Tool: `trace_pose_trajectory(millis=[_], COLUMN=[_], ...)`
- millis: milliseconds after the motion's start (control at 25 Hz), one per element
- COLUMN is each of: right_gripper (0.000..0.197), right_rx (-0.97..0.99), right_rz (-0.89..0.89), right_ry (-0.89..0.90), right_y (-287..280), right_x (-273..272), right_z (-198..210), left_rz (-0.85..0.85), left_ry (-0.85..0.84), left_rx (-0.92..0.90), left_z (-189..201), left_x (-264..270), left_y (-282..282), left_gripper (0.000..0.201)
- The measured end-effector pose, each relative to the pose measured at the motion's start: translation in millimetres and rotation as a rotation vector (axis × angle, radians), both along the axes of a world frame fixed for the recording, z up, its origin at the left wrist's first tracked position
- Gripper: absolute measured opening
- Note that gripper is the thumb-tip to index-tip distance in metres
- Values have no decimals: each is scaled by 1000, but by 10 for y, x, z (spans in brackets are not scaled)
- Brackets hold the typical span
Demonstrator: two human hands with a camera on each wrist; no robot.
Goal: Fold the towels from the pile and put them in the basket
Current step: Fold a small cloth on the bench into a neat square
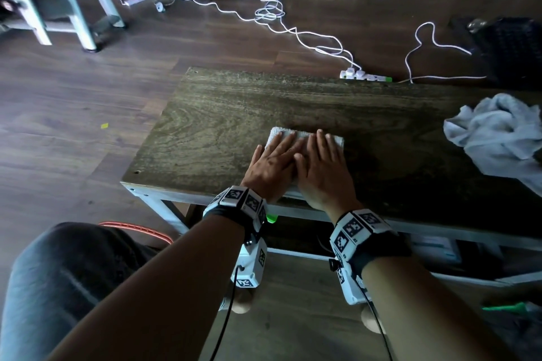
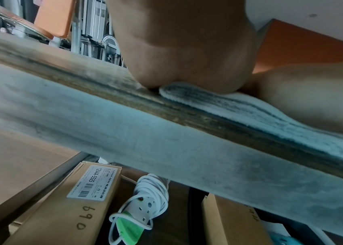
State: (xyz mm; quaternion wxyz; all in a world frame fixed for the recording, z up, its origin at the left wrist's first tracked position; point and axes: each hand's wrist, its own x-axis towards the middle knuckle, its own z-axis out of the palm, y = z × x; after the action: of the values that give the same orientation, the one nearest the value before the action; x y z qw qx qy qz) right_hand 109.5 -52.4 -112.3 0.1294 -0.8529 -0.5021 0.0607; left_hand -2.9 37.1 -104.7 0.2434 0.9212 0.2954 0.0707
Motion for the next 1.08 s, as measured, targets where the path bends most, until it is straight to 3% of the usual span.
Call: trace_pose_trajectory(millis=[120,640,840,1080], right_gripper=[70,66,65,64], right_rx=[-12,-27,-78,-105], right_rz=[-39,-127,-155,-130], right_ry=[71,192,220,220], right_y=[-77,-311,-411,-489], right_x=[20,64,43,-32], right_z=[2,43,66,90], left_rz=[76,226,318,487], left_ry=[26,94,48,-23], left_rx=[-6,-86,-101,-230], left_z=[-37,-35,-79,76], left_x=[-58,-169,-204,-91], left_y=[53,57,23,-35], left_gripper=[51,53,60,51])
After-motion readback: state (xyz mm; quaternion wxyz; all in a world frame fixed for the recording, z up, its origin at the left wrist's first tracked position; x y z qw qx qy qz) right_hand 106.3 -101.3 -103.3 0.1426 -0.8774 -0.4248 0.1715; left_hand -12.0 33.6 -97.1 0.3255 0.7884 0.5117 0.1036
